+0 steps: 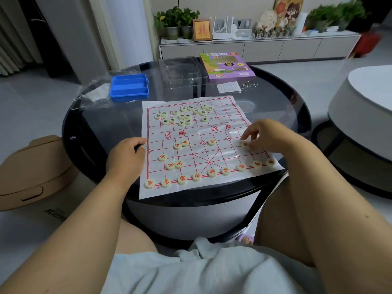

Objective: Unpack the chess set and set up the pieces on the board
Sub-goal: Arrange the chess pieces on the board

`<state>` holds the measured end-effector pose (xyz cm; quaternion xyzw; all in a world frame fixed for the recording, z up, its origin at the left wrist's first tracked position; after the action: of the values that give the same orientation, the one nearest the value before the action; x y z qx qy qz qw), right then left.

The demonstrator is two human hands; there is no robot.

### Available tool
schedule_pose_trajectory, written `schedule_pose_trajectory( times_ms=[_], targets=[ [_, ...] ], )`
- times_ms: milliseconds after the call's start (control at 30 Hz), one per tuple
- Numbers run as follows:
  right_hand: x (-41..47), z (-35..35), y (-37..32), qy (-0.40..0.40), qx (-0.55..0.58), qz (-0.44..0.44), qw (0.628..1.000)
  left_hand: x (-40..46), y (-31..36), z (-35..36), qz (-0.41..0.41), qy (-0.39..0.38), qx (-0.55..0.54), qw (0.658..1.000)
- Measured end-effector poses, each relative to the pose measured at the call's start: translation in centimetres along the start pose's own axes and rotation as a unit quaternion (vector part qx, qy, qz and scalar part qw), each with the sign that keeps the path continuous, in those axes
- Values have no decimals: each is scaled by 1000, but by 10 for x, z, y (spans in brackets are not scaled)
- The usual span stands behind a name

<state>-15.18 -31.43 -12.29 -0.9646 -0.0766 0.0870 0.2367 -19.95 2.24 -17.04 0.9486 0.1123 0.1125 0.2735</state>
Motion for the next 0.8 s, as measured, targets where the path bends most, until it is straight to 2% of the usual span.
schedule_pose_trajectory(
  times_ms=[267, 467, 800],
  targets=[
    [6, 10, -39, 56, 50, -62, 995, 1, 0, 0, -5, 6, 6, 1000],
    [19, 35, -64, 33, -27, -63, 997, -1, 0, -1, -3, 0, -5, 1000],
    [30, 48, -85, 17, -45, -74, 996, -2, 2, -2, -12, -4, -12, 1000]
  ],
)
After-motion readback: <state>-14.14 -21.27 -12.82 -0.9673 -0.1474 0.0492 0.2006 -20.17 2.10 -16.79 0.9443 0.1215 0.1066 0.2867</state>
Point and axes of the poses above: each hand's wrist, its own x-axis towards the middle knuckle, its own z-axis out of the palm, y = z × x, the point moved 3 cm from there along x, towards the middle knuckle, and after that the axes turned 9 degrees about x, right-handed, at the moved point
